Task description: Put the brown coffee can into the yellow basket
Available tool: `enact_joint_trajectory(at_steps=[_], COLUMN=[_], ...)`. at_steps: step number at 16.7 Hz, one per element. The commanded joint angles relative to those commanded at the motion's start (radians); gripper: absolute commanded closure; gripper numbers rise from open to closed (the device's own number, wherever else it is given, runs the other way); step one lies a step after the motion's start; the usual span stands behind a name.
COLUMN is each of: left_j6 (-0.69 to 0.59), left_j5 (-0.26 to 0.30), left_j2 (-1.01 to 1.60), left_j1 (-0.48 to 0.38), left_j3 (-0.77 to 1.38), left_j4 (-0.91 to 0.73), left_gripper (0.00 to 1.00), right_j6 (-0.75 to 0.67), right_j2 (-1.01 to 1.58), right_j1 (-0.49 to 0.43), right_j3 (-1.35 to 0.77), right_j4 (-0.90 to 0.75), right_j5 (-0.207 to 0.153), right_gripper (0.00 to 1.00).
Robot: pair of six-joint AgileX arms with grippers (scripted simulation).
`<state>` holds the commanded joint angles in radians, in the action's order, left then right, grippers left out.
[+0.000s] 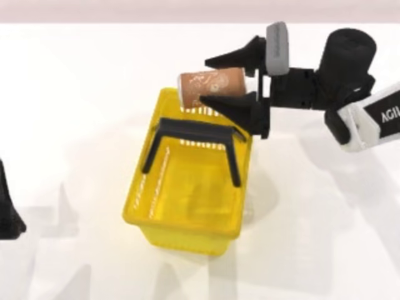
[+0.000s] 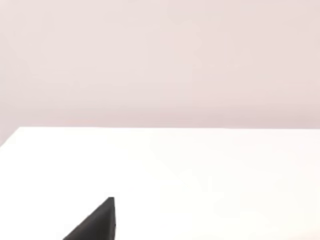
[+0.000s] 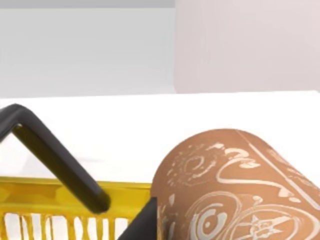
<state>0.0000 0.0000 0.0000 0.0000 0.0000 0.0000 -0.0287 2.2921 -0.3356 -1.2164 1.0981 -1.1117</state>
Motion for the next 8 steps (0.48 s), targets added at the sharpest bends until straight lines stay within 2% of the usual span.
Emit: enact_joint_trajectory(at_steps=[8], left_j6=[0.0], left_j5=[0.0], left_j2=[0.0], left_j1=[0.0], left_j3=[0.0], left_j4=[0.0], left_gripper=[0.0], right_j6=[0.002], right_j2=[-0.012], right_j1=[0.005], right_j3=[-0.002], right_j4=[-0.007], right_j5=[0.006], right_gripper=[0.0])
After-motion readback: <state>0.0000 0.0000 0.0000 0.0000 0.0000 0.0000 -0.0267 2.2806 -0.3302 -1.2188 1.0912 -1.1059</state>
